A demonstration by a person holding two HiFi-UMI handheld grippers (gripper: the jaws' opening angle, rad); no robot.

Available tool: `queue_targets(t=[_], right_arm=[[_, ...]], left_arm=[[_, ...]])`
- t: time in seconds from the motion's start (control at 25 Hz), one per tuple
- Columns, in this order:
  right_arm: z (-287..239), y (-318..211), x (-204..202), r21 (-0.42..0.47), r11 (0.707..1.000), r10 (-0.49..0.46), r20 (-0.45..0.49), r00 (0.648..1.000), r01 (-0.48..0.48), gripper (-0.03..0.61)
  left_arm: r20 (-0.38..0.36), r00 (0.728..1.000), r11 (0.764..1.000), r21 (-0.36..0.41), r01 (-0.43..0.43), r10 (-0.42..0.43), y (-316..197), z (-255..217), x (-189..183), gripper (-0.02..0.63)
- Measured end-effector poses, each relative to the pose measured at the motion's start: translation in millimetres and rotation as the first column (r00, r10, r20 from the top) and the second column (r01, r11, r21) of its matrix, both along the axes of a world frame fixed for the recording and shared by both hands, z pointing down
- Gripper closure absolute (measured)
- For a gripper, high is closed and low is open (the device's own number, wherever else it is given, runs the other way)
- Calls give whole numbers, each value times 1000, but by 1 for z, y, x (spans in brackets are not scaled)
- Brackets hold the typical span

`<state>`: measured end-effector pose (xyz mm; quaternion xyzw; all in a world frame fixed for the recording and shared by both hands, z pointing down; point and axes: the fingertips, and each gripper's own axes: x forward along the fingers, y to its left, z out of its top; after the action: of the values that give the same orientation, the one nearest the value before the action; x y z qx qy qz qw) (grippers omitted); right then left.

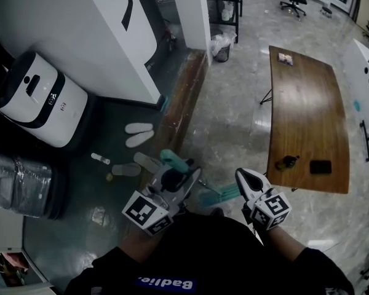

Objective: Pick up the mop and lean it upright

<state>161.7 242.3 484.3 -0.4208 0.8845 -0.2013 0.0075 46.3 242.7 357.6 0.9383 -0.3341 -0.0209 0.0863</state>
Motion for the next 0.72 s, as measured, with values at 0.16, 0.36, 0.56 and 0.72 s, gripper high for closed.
queue_targets(t=[0.16, 0.36, 0.56, 0.72], right_arm=[[-5, -8, 5, 11, 999, 37, -15, 999, -37, 574], [-11, -17, 3, 19, 995, 95, -32, 995, -94, 574], [-22, -24, -10, 22, 990, 141, -46, 989, -140, 574], [-26, -34, -27, 29, 985, 172, -64, 983, -171, 574]], left_arm=[[-8, 998, 998, 2, -62, 62, -4, -4, 12, 502], [7, 990, 990, -2, -141, 141, -12, 1, 17, 502], [-12, 977, 977, 13, -215, 215, -22, -2, 12, 499], [-7, 969, 969, 10, -249, 249, -36, 2, -6, 497]])
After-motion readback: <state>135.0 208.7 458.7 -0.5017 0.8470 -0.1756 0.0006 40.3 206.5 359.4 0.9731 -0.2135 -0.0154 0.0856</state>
